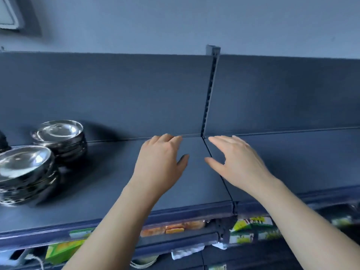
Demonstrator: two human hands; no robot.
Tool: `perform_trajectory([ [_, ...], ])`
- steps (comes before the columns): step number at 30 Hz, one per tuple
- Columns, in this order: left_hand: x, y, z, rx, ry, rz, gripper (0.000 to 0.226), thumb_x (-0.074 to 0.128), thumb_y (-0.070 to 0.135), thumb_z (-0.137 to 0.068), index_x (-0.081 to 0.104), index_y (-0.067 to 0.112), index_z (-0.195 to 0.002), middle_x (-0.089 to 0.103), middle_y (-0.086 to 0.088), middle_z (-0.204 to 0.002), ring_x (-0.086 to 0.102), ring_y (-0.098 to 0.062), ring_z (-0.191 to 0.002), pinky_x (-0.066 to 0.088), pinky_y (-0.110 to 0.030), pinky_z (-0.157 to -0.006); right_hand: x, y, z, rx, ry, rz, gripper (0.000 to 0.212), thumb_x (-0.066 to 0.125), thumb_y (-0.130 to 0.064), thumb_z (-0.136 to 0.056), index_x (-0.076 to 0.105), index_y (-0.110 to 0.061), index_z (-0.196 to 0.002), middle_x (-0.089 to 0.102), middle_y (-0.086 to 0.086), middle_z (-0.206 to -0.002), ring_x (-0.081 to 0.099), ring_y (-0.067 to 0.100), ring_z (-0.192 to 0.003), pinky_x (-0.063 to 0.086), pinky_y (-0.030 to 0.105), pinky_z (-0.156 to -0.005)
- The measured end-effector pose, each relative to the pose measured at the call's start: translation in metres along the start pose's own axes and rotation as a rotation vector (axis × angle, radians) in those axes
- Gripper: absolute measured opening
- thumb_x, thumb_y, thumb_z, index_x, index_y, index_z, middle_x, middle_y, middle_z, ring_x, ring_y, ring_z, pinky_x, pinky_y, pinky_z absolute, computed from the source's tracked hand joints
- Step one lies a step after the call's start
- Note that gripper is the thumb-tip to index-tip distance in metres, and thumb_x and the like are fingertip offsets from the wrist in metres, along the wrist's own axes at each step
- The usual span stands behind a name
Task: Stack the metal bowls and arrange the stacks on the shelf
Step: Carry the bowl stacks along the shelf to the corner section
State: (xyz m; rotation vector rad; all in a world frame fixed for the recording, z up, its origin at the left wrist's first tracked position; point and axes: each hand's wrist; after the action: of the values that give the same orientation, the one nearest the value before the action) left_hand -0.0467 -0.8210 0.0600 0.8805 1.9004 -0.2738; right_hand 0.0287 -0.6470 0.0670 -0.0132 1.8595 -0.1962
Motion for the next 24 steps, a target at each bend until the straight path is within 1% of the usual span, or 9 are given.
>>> perform_trajectory([
  [3, 0.030, 0.069, -0.019, 0.070, -0.047, 0.078, 0.041, 0.058, 0.041, -0.088, 0.062, 0.015, -0.120, 0.065, -0.002, -0.111, 0.058, -0.028, -0.101, 0.042, -0.035, -0.088, -0.021, 0.068, 0.031, 0.093, 0.018, 0.036, 0.056, 0.055, -0.042, -0.095, 0.045, -0.017, -0.144, 0.048, -0.003, -0.147, 0.053, 0.016, -0.123, 0.015, 0.027, -0.117],
  [5, 0.052, 0.117, -0.033, 0.125, -0.067, 0.120, 0.042, 0.055, 0.042, -0.090, 0.059, 0.016, -0.123, 0.063, -0.001, -0.117, 0.056, -0.027, -0.108, 0.040, -0.034, -0.092, -0.033, 0.113, 0.053, 0.158, 0.029, 0.061, 0.057, 0.054, -0.043, -0.096, 0.042, -0.019, -0.146, 0.045, -0.004, -0.149, 0.044, 0.016, -0.133, 0.014, 0.027, -0.118],
  [7, 0.072, 0.163, -0.046, 0.182, -0.085, 0.157, 0.045, 0.053, 0.043, -0.091, 0.056, 0.019, -0.128, 0.061, 0.000, -0.122, 0.055, -0.026, -0.111, 0.039, -0.035, -0.094, -0.043, 0.156, 0.075, 0.224, 0.038, 0.080, 0.056, 0.053, -0.042, -0.096, 0.042, -0.019, -0.146, 0.045, -0.004, -0.149, 0.041, 0.018, -0.136, 0.015, 0.028, -0.117],
  [13, 0.125, 0.285, -0.078, 0.293, -0.174, 0.232, 0.042, 0.050, 0.045, -0.091, 0.058, 0.019, -0.123, 0.061, 0.000, -0.120, 0.055, -0.026, -0.109, 0.039, -0.033, -0.092, -0.067, 0.266, 0.133, 0.398, 0.040, 0.132, 0.055, 0.055, -0.042, -0.095, 0.046, -0.017, -0.143, 0.052, -0.002, -0.143, 0.049, 0.019, -0.128, 0.021, 0.029, -0.116],
  [16, 0.146, 0.331, -0.098, 0.331, -0.213, 0.245, 0.041, 0.049, 0.045, -0.091, 0.058, 0.017, -0.120, 0.061, 0.000, -0.119, 0.054, -0.026, -0.109, 0.039, -0.032, -0.091, -0.079, 0.314, 0.151, 0.479, 0.046, 0.153, 0.057, 0.054, -0.043, -0.095, 0.044, -0.019, -0.145, 0.049, -0.004, -0.146, 0.044, 0.020, -0.132, 0.023, 0.028, -0.114],
  [21, 0.180, 0.398, -0.136, 0.402, -0.263, 0.300, 0.044, 0.049, 0.046, -0.092, 0.054, 0.021, -0.128, 0.059, 0.001, -0.124, 0.052, -0.024, -0.114, 0.037, -0.031, -0.095, -0.091, 0.386, 0.163, 0.594, 0.045, 0.163, 0.058, 0.053, -0.044, -0.095, 0.041, -0.020, -0.146, 0.052, -0.004, -0.142, 0.047, 0.022, -0.129, 0.033, 0.030, -0.108],
  [24, 0.203, 0.434, -0.164, 0.438, -0.284, 0.317, 0.047, 0.050, 0.046, -0.092, 0.050, 0.023, -0.133, 0.056, 0.002, -0.129, 0.050, -0.023, -0.118, 0.035, -0.032, -0.098, -0.096, 0.429, 0.161, 0.629, 0.043, 0.174, 0.058, 0.053, -0.044, -0.095, 0.041, -0.019, -0.147, 0.052, -0.004, -0.143, 0.047, 0.022, -0.129, 0.033, 0.030, -0.108],
])
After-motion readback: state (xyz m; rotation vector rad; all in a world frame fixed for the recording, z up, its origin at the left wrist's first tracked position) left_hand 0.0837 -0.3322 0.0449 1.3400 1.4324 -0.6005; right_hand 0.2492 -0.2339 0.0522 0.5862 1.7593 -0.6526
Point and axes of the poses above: each hand's wrist, its own z-axis away from the middle knuckle, its own x-axis out of the palm, y = z × x
